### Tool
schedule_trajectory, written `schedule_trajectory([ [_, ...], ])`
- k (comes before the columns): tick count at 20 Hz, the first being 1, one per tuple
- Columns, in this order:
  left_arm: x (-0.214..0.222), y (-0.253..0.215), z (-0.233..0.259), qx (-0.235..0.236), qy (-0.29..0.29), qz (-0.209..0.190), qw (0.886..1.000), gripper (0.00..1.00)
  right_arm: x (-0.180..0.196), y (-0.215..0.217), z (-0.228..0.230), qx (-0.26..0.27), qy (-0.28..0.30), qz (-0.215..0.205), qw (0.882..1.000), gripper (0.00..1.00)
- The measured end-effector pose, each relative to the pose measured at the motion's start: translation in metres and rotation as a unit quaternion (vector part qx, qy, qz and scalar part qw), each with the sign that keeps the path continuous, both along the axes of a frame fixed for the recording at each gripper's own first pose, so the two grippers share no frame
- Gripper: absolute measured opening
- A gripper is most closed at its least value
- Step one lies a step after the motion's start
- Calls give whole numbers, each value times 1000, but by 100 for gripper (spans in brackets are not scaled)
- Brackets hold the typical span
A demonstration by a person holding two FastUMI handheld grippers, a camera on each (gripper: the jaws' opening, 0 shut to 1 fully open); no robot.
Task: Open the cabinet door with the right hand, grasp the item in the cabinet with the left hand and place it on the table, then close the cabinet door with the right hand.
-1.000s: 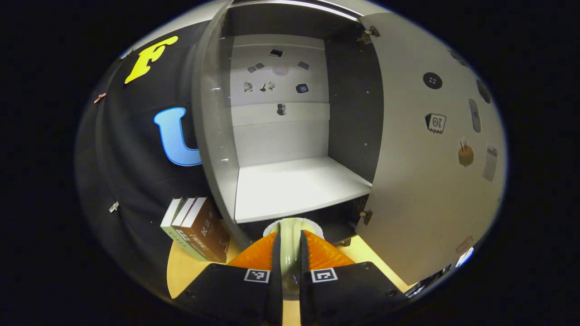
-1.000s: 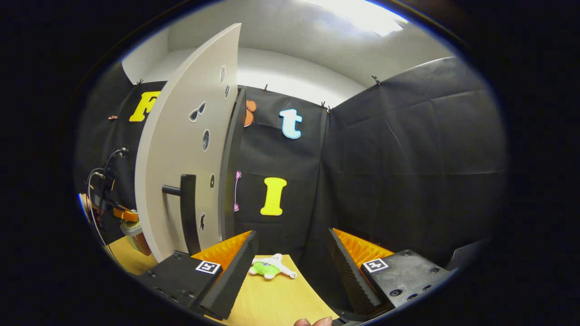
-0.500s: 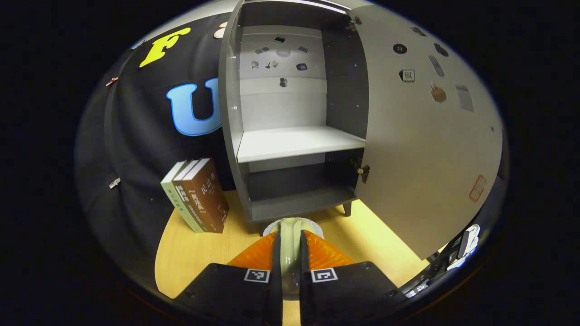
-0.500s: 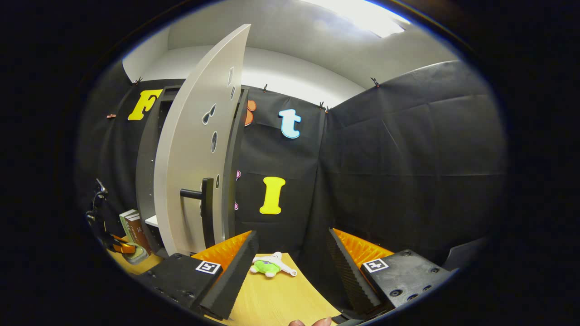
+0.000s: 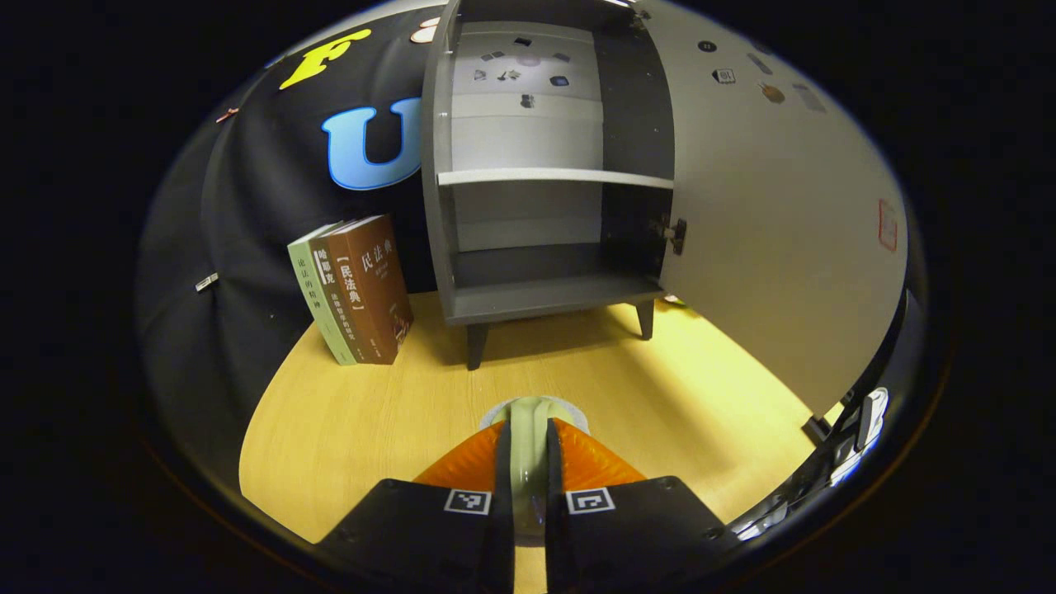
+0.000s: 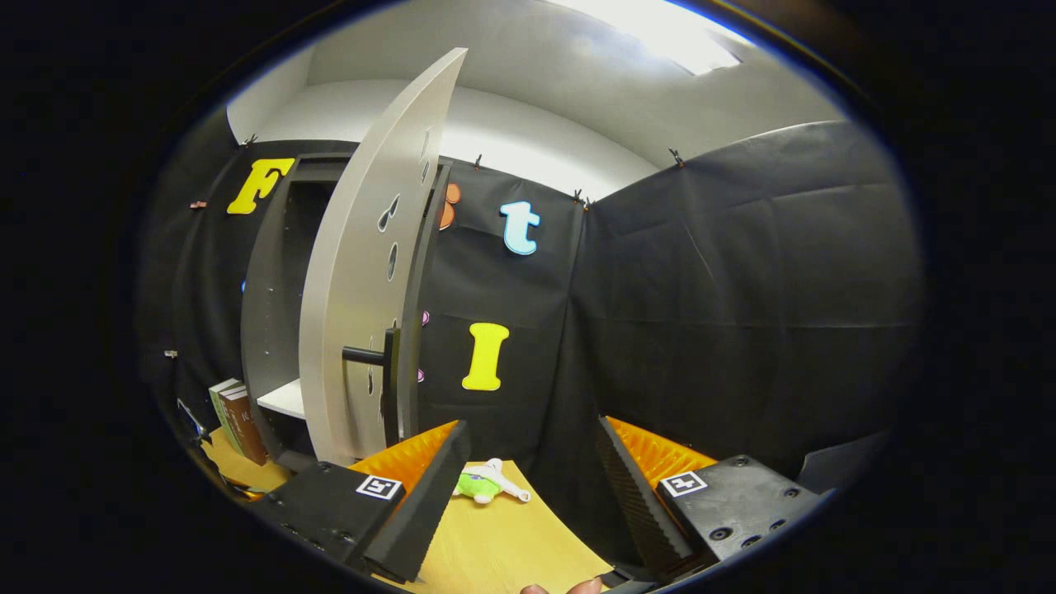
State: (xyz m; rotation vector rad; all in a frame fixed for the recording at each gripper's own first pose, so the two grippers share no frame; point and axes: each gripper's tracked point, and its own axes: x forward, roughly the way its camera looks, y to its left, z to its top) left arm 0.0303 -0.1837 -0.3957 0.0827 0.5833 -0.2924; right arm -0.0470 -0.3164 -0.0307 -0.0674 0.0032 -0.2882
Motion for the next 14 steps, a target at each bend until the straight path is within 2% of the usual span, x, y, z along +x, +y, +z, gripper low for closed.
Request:
schedule_trajectory([
  [2,-2,-1,-17,-4,5,-2,1000,19,-1,2,1,-2,2,-1,1000,100],
  [5,-7,-4,-41,-11,16,3,1000,19,0,6,4,-5,1,1,1000,98],
  [9,-17,-3,-72,11,33,5,999,19,-5,6,5,-17,7,2,1000,98],
  [14,-17,8,-95,30,41,26,998,19,-5,-1,6,-19,10,-8,1000,98],
])
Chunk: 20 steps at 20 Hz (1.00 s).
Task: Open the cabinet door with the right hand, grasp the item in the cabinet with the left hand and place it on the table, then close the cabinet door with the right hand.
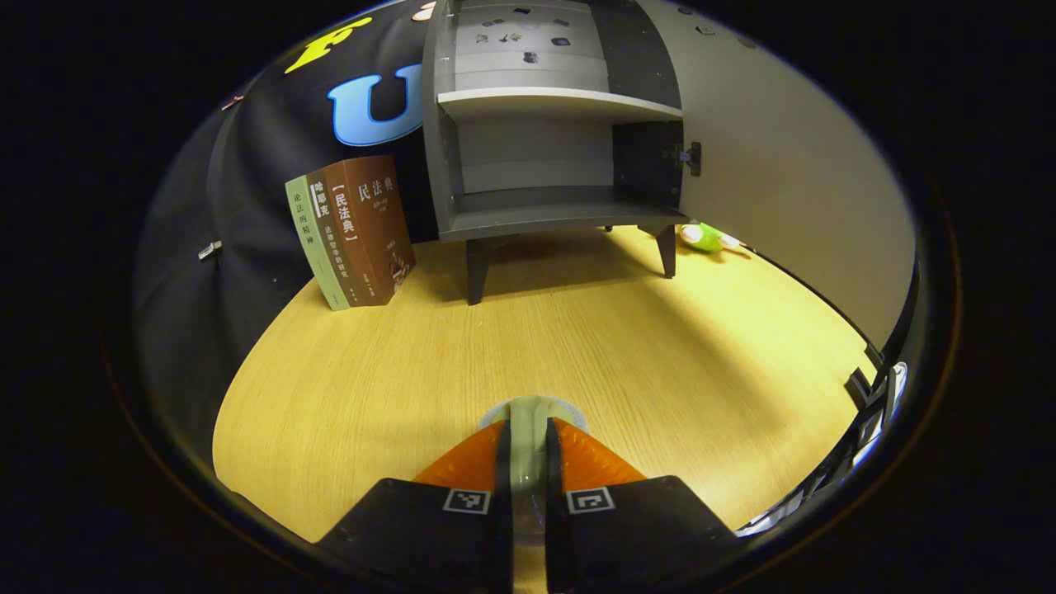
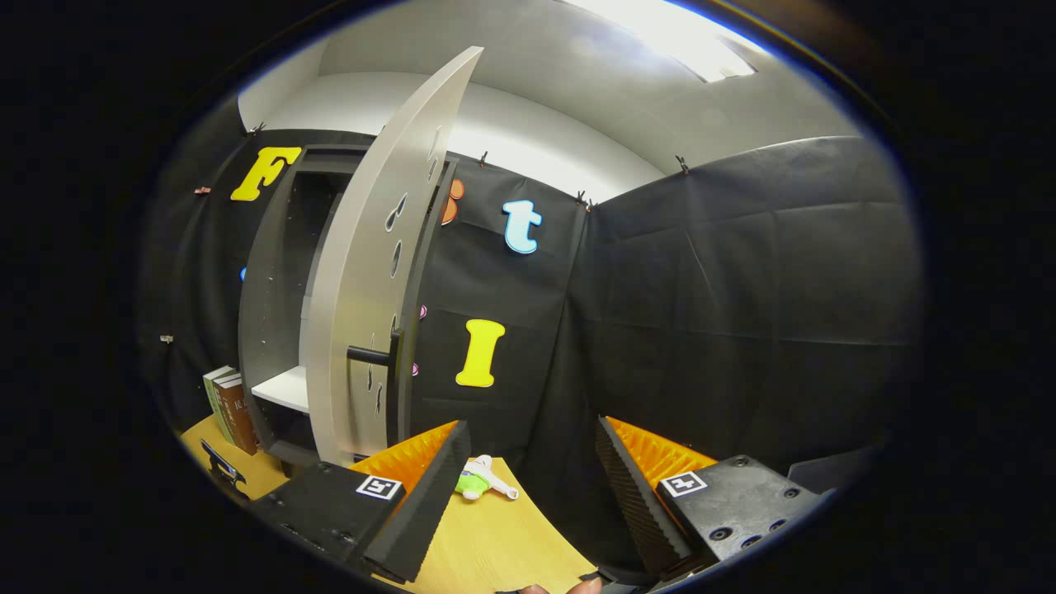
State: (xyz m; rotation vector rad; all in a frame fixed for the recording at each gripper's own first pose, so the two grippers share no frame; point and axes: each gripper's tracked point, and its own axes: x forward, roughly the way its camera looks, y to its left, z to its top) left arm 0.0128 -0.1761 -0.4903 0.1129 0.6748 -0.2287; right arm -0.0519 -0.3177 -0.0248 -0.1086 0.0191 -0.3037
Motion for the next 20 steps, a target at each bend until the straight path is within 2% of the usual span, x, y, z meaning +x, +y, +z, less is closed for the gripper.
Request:
schedule_trajectory([
  [5,-2,6,-11,7,11,17,1000,20,1,-2,-5,-3,8,-2,1000,98],
  [11,-5,2,-16,-7,24,13,1000,29,3,-1,-6,-4,11,1,1000,98],
  [13,-6,-1,-17,-15,30,10,999,51,4,-1,-7,-4,10,0,1000,97],
  [14,-8,-4,-16,-22,33,6,999,70,5,0,-7,-4,10,1,1000,97],
  [16,-6,-4,-14,-22,28,4,999,99,4,0,-7,-5,11,2,1000,98],
  [20,-6,-1,12,-21,4,-4,1000,97,2,1,-8,-2,11,1,1000,98],
])
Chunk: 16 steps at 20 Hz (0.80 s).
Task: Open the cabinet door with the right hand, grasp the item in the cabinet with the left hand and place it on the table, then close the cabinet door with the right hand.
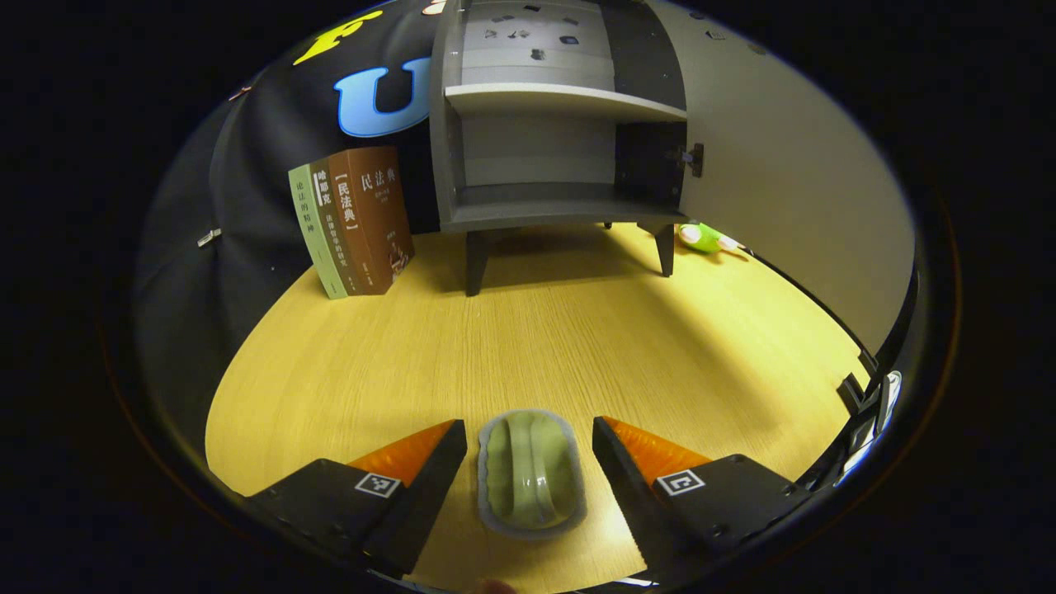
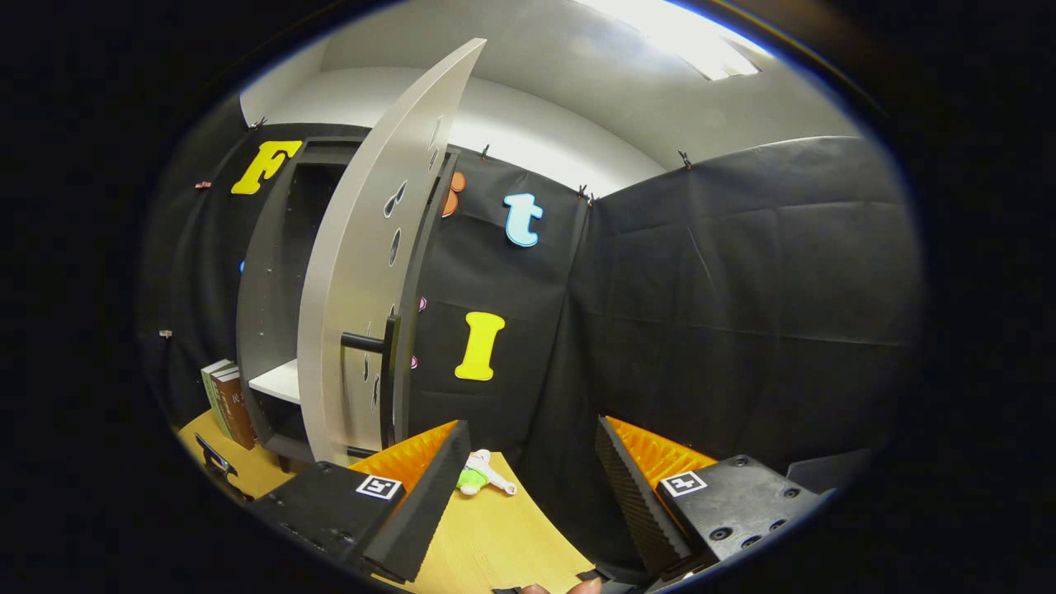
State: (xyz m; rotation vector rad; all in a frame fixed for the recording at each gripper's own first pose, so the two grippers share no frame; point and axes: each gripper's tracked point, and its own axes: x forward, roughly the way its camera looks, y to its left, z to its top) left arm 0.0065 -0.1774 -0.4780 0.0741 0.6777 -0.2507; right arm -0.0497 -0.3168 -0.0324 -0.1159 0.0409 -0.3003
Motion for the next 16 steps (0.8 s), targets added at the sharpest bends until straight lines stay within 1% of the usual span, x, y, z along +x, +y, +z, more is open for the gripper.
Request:
schedule_trajectory([
  [3,3,-1,31,-13,-26,-7,1000,96,0,3,-6,19,12,6,1000,98],
  [6,11,6,74,-15,-66,-9,998,97,0,3,-10,36,16,6,999,98],
  [10,22,20,143,-37,-115,10,993,96,1,3,-6,27,10,7,1000,98],
  [11,24,25,162,-42,-127,16,991,96,1,3,-6,26,10,8,1000,95],
  [12,26,30,182,-46,-142,24,989,96,2,3,-6,27,10,9,1000,98],
  [16,33,51,253,-58,-190,50,979,97,7,7,-7,29,13,16,999,98],
])
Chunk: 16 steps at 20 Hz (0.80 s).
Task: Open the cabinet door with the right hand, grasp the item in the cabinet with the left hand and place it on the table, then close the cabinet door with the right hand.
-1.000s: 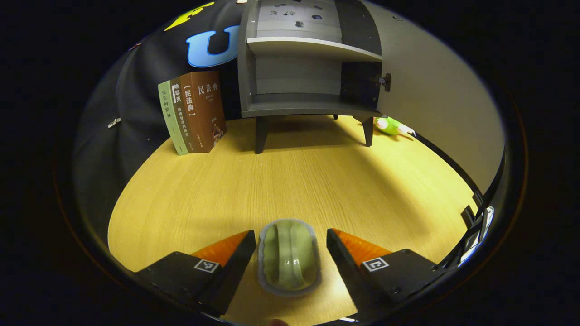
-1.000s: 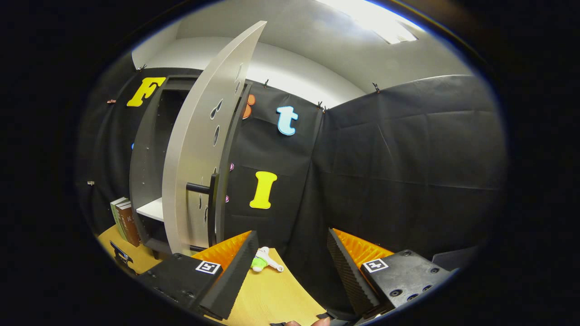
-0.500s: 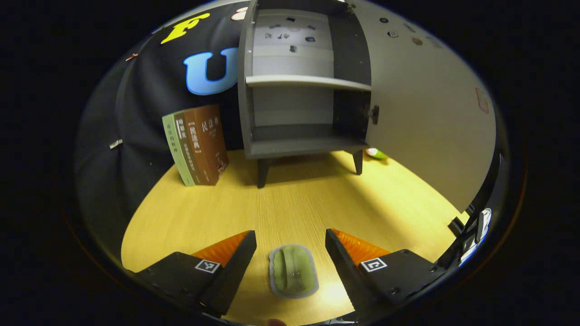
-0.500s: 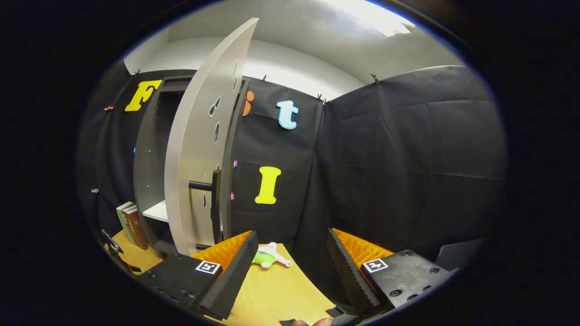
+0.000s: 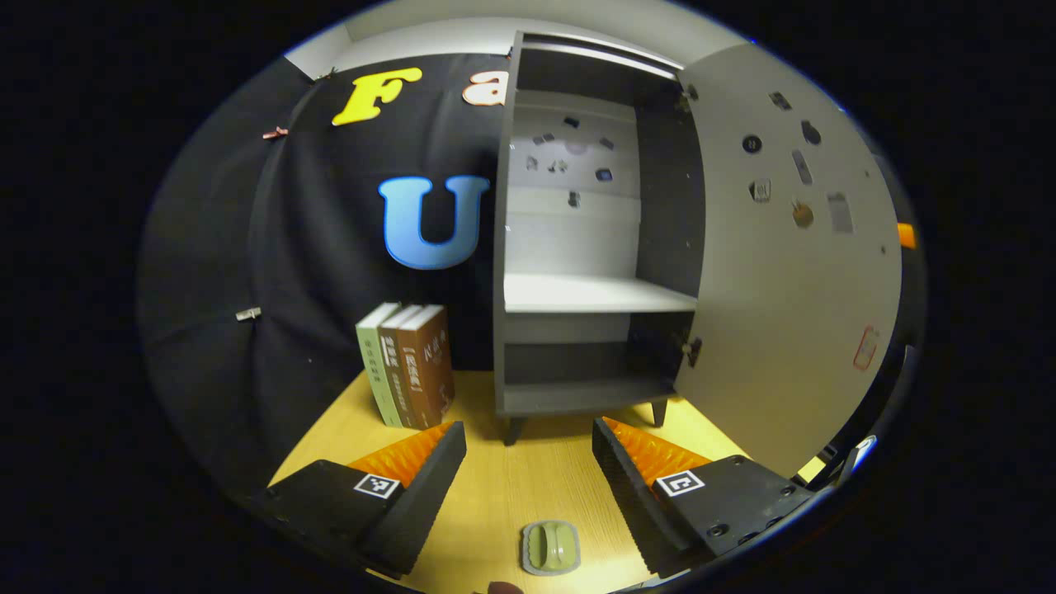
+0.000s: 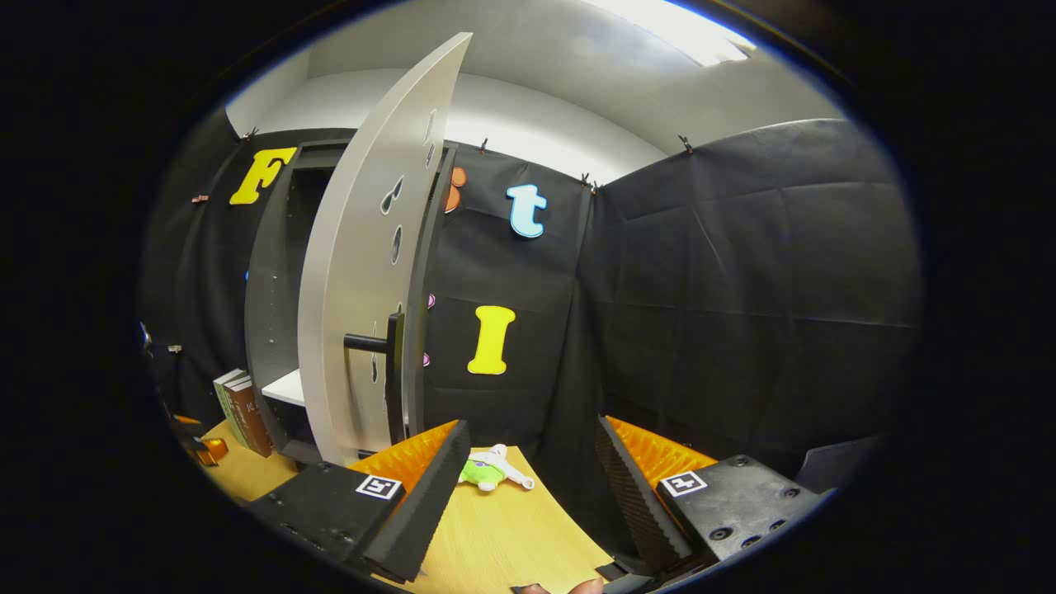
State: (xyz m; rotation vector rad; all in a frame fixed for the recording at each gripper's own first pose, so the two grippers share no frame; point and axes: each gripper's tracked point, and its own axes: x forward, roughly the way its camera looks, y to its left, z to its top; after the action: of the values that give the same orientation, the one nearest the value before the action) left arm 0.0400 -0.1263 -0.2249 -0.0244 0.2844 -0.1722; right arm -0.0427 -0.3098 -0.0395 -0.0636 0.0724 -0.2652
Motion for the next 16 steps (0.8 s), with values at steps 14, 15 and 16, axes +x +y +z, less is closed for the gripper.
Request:
schedule_trajectory([
  [14,-14,69,146,-4,-88,56,995,96,9,8,0,-1,-1,12,1000,98],
  [15,-15,76,154,-4,-95,62,994,97,10,9,0,-1,-1,13,1000,98],
  [16,-17,83,161,-1,-100,68,993,97,10,11,0,0,-1,14,1000,98],
])
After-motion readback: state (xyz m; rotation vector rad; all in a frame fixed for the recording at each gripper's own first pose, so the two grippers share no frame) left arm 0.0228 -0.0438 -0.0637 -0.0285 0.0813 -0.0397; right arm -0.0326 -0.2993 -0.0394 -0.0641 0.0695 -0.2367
